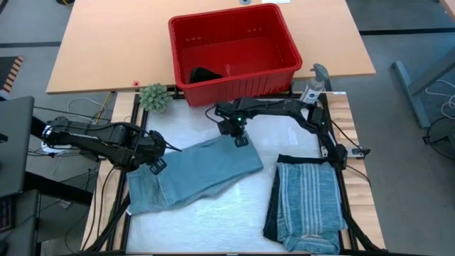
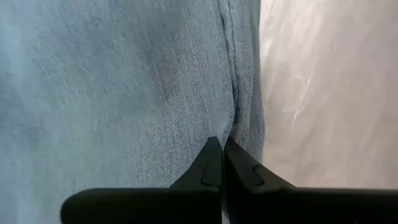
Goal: Fold Laundry from Bin
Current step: Fold the light blue denim pants
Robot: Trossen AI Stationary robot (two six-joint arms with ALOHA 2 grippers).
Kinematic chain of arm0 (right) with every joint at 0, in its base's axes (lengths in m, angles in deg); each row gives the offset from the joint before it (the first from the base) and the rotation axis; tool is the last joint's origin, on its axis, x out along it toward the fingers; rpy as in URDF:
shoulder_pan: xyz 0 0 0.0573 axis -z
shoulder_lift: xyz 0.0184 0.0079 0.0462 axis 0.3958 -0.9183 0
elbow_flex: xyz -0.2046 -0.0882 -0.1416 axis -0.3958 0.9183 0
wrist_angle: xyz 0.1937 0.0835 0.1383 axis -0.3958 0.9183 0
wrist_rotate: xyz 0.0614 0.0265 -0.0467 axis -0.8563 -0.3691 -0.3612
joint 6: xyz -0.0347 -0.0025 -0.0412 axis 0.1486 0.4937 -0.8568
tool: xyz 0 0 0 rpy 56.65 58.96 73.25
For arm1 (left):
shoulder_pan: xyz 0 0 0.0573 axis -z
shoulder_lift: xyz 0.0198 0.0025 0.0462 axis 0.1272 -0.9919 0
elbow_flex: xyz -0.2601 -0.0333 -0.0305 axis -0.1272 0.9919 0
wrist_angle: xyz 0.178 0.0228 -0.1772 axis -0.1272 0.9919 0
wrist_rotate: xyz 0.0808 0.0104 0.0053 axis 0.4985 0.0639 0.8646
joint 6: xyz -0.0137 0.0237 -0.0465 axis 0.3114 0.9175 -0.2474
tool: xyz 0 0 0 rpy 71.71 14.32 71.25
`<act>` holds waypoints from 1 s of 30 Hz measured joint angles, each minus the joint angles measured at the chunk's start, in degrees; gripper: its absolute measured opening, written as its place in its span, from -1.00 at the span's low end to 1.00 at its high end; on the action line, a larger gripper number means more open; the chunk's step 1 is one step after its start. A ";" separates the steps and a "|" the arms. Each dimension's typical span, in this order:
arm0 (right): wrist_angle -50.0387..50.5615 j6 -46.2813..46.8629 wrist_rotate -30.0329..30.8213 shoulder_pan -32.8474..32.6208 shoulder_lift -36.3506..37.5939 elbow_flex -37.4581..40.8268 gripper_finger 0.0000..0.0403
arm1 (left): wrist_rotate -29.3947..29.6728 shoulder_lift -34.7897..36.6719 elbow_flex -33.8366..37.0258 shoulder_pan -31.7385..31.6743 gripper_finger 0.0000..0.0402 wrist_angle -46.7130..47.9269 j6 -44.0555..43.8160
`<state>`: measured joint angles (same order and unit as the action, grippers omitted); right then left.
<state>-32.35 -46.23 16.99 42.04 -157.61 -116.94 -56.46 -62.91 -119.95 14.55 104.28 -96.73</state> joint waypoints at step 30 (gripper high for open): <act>-1.22 8.32 -7.51 6.81 0.00 -2.66 -0.83 | 5.80 -7.45 7.56 10.21 -1.00 -4.96 -13.26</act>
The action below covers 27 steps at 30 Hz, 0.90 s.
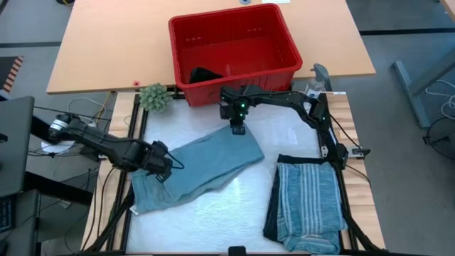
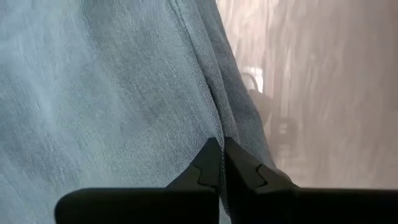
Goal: Fold Laundry from Bin
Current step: Fold the light blue denim pants
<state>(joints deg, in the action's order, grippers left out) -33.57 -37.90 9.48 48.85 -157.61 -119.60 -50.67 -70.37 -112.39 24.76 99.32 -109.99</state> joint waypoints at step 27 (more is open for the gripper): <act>-1.32 2.97 0.31 2.65 0.00 0.02 -0.67 | 2.80 -0.04 5.20 6.91 -0.71 0.15 -5.13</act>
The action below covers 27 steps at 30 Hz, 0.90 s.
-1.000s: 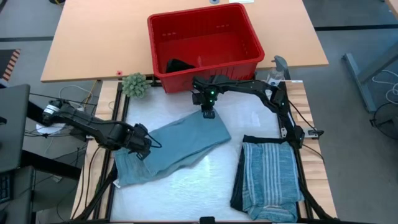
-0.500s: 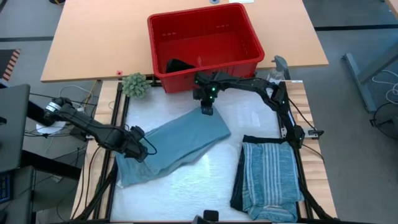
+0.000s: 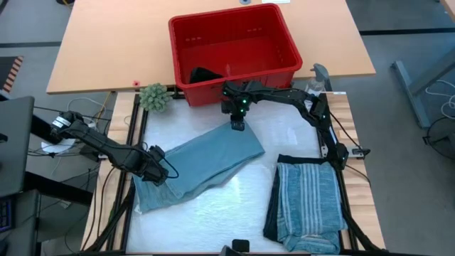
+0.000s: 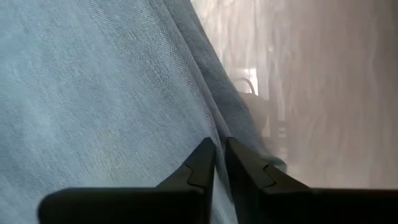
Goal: Fold Laundry from Bin
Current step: Fold the light blue denim pants
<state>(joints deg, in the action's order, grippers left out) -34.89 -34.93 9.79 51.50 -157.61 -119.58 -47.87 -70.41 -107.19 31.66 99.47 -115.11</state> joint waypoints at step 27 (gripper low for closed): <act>2.77 22.04 -24.29 7.78 4.85 0.10 0.13 | 25.07 8.97 -5.47 -0.86 0.06 -29.55 -1.49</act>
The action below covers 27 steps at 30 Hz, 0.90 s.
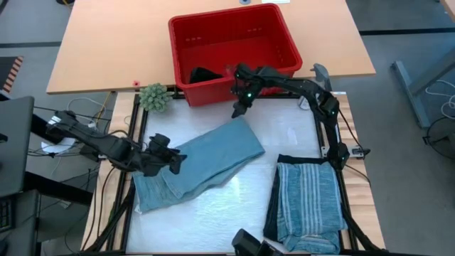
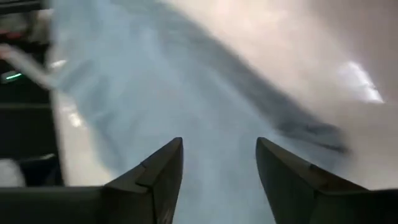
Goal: Fold Laundry from Bin
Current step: Fold the light blue denim pants
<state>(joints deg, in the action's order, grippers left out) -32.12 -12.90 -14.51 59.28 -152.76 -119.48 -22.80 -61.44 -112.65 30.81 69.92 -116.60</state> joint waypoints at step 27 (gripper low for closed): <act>-22.01 11.84 4.07 -0.76 0.40 25.51 -0.56 | -10.55 -0.70 27.39 -6.42 0.06 -26.01 -8.92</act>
<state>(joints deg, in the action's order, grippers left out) -54.14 -1.05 -10.43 58.52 -152.36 -93.97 -33.35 -62.15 -85.26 24.39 43.91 -125.52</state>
